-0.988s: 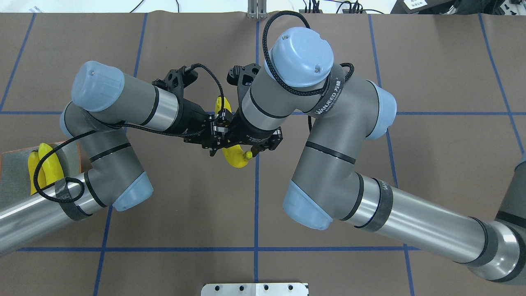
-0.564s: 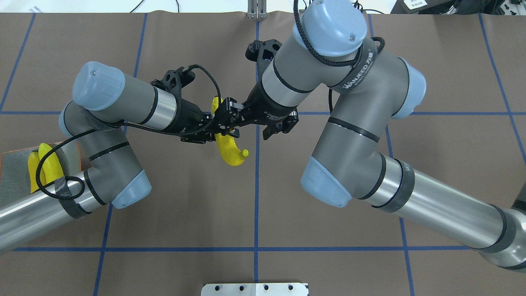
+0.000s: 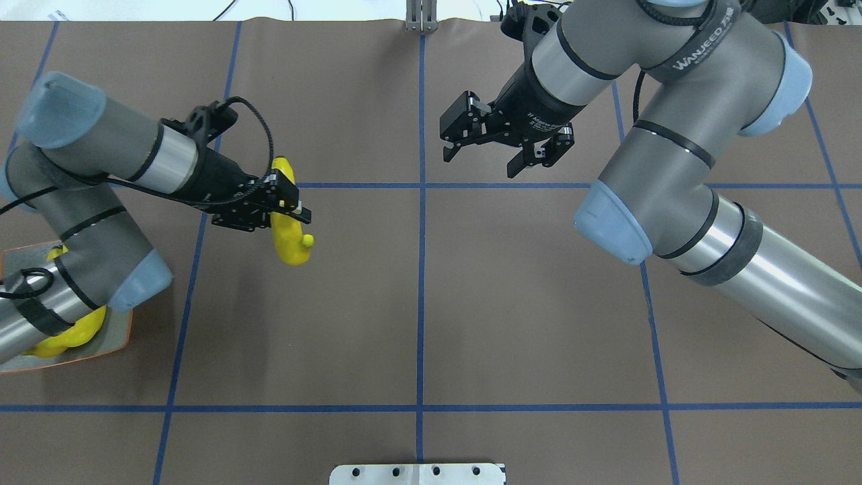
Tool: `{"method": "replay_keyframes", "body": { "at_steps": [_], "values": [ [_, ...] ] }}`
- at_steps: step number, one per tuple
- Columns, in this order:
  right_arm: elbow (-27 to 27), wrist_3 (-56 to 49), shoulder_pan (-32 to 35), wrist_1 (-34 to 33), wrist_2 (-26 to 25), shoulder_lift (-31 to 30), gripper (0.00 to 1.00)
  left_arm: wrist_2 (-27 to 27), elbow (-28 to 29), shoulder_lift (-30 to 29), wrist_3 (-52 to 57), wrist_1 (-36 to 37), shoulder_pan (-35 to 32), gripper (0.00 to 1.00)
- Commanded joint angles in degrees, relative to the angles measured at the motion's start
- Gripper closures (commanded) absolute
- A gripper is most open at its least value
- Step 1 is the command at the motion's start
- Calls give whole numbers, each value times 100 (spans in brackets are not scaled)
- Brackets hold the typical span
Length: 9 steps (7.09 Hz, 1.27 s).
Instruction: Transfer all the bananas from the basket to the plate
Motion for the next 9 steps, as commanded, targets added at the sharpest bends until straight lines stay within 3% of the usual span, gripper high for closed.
{"method": "replay_keyframes", "body": {
  "at_steps": [1, 3, 7, 9],
  "values": [
    [-24, -169, 131, 0, -34, -221, 0, -789, -3, 968, 93, -646, -859, 100],
    [-94, -231, 61, 18, -218, -318, 0, -906, -3, 1680, 934, -648, -1109, 100],
    [-200, -346, 17, 18, -316, -336, 0, -888, -12, 2157, 1140, -700, -1144, 100],
    [-200, -346, -79, 26, -482, -345, 0, -914, 66, 2691, 2084, -727, -1398, 100]
  ]
}}
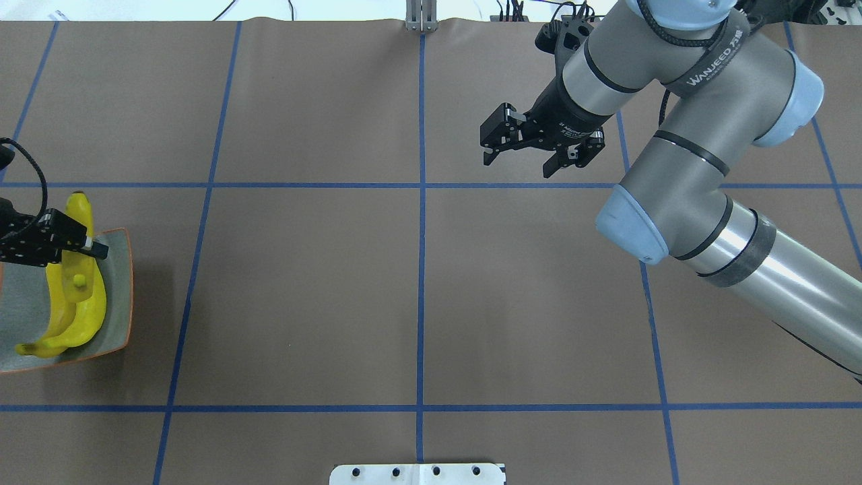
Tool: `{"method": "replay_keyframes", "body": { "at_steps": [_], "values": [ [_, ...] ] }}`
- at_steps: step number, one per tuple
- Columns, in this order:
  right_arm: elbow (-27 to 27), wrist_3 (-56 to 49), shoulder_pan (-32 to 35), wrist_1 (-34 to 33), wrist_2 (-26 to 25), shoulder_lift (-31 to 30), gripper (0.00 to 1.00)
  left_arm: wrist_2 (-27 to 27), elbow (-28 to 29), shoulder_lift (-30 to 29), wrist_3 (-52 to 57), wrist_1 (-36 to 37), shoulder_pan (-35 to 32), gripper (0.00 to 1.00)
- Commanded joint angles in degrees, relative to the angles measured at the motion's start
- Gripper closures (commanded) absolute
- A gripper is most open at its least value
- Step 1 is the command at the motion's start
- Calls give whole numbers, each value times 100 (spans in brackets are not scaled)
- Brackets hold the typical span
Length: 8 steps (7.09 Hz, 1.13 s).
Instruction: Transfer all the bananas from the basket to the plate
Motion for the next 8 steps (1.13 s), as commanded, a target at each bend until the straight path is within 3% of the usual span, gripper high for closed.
{"method": "replay_keyframes", "body": {
  "at_steps": [1, 6, 7, 8],
  "values": [
    [-5, 4, -107, 7, -171, -6, 0, -25, 87, 579, 1001, -18, -231, 100],
    [-110, -110, -117, 24, -189, -6, 0, -7, 422, 722, 1576, -27, -249, 100],
    [-128, -119, -117, 24, -189, -6, 0, 2, 413, 722, 1603, -36, -249, 56],
    [-128, -119, -117, 33, -189, -6, 0, 54, 422, 748, 1603, -184, -258, 1]
  ]
}}
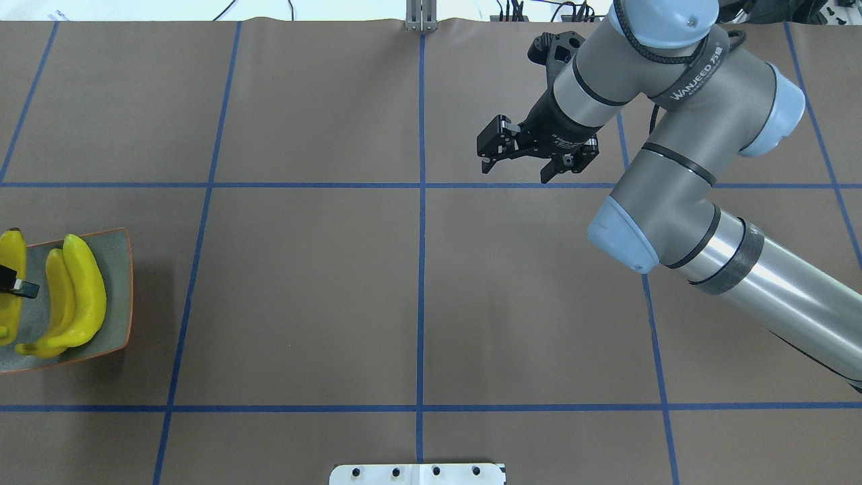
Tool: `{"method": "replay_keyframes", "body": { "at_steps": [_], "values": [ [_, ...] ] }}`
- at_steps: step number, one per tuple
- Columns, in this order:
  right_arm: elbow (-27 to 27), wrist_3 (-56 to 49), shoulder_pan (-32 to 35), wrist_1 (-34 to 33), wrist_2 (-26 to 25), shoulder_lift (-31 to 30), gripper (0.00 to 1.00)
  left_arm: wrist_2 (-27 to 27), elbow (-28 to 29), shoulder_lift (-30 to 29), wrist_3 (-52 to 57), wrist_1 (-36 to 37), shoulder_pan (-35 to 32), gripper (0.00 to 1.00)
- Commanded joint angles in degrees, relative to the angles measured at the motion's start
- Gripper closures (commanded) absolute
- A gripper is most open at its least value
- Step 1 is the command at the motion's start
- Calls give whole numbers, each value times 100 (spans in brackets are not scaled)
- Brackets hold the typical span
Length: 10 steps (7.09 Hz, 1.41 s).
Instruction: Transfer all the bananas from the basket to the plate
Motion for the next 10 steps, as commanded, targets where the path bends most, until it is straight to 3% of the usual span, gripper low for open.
{"method": "replay_keyframes", "body": {
  "at_steps": [1, 4, 6, 8, 10],
  "values": [
    [-12, -11, 8, -1, 0, 0, 0, 43, 6, 10, 16, -150, -84, 0],
    [-12, -107, 139, -45, -78, -70, 0, 34, -11, -60, 16, -133, -251, 0],
    [-3, -832, 595, -71, -62, -551, 0, 78, -20, -305, 7, -28, -331, 0],
    [-29, -2061, 1270, -263, -53, -1131, 0, 776, -46, -805, -2, 531, -419, 0],
    [-56, -3616, 2035, -912, -70, -1528, 0, 1394, -64, -1306, 16, 1191, -419, 0]
  ]
}}
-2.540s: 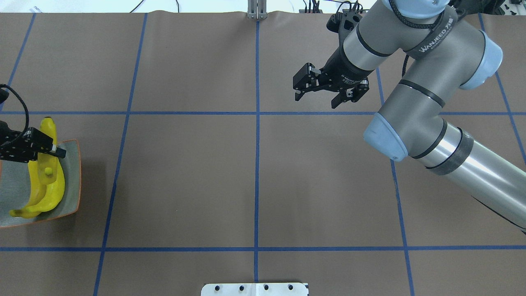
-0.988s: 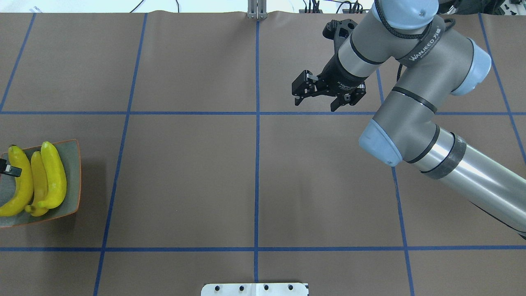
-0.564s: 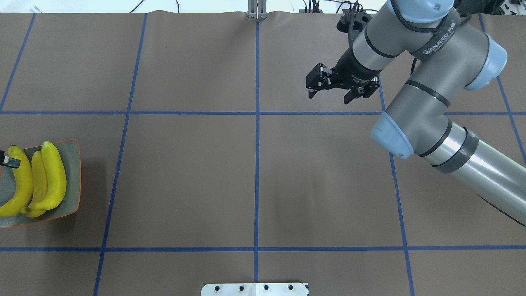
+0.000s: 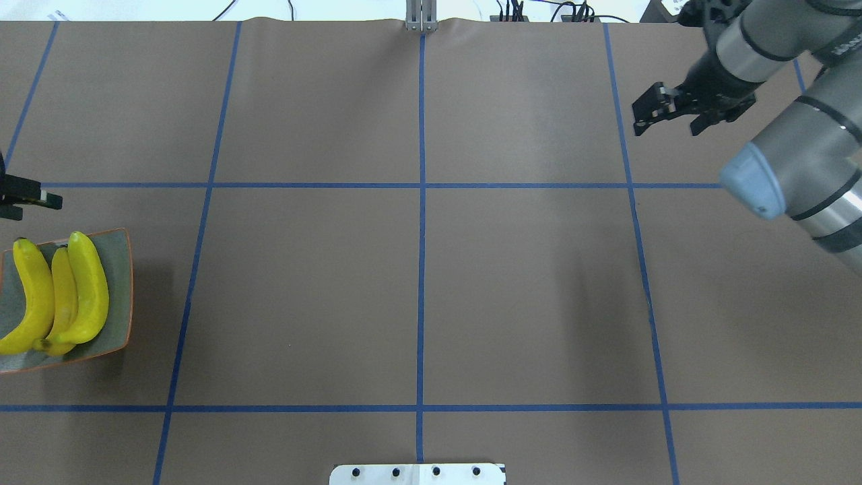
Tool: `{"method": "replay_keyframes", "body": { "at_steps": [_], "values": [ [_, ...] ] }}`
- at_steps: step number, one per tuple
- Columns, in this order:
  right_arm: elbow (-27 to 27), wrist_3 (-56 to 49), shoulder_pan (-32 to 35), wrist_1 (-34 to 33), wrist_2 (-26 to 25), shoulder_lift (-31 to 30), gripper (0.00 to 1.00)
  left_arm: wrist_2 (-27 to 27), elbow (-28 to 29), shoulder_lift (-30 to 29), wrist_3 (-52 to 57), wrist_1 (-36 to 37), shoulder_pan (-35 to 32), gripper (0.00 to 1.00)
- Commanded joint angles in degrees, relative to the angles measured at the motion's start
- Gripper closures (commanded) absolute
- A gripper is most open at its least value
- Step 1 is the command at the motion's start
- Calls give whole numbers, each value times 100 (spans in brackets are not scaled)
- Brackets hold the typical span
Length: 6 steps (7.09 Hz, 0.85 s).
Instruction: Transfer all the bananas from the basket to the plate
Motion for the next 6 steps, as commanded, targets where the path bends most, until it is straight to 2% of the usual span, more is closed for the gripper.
{"method": "replay_keyframes", "body": {
  "at_steps": [1, 2, 3, 5, 6],
  "values": [
    [-27, -1342, 918, -653, -27, -435, 0, 409, -12, -521, 10, 528, 12, 0],
    [-114, -1764, 1392, -725, -71, -715, 0, 505, -29, -784, 10, 695, 46, 0],
    [-437, -2342, 1910, -726, -141, -813, 0, 785, -64, -1031, 10, 992, 99, 0],
    [-1682, -4437, 3017, -674, -194, -806, 0, 1391, -64, -1392, -86, 1309, 659, 0],
    [-2080, -4866, 3475, -665, -212, -849, 0, 1455, -82, -1568, -95, 1512, 775, 0]
  ]
}}
